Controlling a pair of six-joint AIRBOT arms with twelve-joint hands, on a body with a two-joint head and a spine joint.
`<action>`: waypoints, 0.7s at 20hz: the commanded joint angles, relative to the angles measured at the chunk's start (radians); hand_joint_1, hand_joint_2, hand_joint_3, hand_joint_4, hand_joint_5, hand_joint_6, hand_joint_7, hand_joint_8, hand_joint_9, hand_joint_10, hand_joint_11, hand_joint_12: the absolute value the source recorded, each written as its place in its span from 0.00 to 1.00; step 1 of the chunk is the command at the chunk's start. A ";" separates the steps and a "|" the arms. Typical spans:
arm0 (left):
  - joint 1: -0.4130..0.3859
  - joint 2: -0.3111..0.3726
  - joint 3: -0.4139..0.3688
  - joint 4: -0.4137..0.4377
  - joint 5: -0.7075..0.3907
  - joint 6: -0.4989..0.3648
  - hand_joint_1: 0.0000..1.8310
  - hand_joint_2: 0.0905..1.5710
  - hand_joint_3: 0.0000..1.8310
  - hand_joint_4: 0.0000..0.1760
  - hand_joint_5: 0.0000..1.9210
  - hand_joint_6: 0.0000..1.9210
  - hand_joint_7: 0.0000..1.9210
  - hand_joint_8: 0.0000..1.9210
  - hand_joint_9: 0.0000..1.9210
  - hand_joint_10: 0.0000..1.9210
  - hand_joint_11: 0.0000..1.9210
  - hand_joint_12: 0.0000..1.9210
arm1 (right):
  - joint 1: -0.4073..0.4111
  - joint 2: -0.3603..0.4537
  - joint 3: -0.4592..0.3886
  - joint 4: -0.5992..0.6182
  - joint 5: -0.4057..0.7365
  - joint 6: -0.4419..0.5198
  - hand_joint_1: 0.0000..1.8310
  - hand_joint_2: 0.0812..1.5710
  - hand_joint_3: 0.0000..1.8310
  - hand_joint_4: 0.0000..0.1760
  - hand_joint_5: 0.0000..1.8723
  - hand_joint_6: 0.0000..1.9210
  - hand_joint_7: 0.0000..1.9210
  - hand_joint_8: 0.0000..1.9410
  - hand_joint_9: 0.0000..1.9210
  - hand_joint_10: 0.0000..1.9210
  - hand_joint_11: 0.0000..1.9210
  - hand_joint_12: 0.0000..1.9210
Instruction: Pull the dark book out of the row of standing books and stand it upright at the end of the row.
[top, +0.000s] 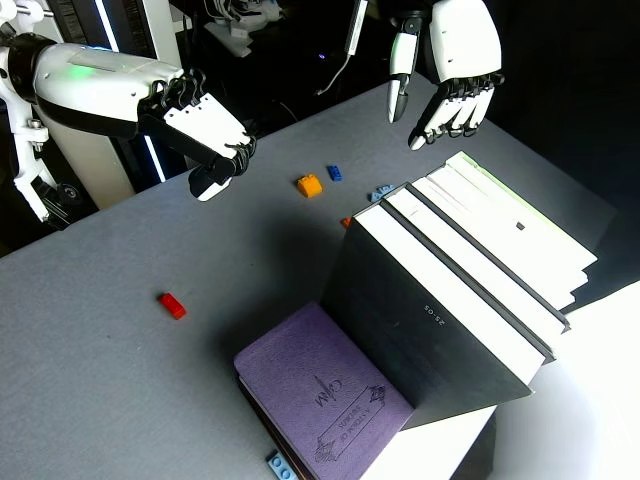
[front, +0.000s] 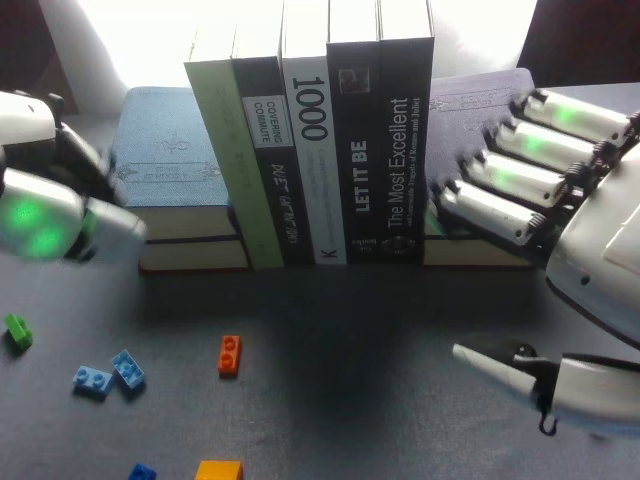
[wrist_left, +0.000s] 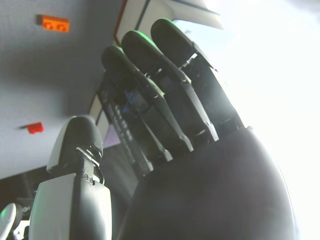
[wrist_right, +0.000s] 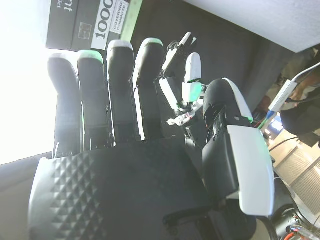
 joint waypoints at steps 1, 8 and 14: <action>-0.011 0.009 0.001 0.031 -0.079 0.002 0.02 0.77 0.01 0.00 0.02 0.00 0.05 0.00 0.05 0.00 0.00 0.20 | 0.008 0.002 -0.011 -0.040 0.133 -0.011 0.05 0.75 0.03 0.00 0.02 0.03 0.02 0.00 0.00 0.00 0.00 0.00; -0.011 0.009 0.002 0.031 -0.079 0.002 0.00 0.70 0.00 0.12 0.01 0.00 0.03 0.00 0.03 0.00 0.00 0.18 | 0.020 -0.006 -0.032 -0.040 0.184 -0.037 0.02 0.73 0.02 0.00 0.00 0.00 0.00 0.00 0.00 0.00 0.00 0.00; -0.011 0.009 0.001 0.031 -0.080 0.002 0.00 0.69 0.00 0.13 0.01 0.00 0.03 0.00 0.02 0.00 0.00 0.16 | 0.160 -0.084 -0.005 0.059 0.189 -0.166 0.00 0.74 0.01 0.24 0.08 0.03 0.02 0.01 0.00 0.00 0.00 0.00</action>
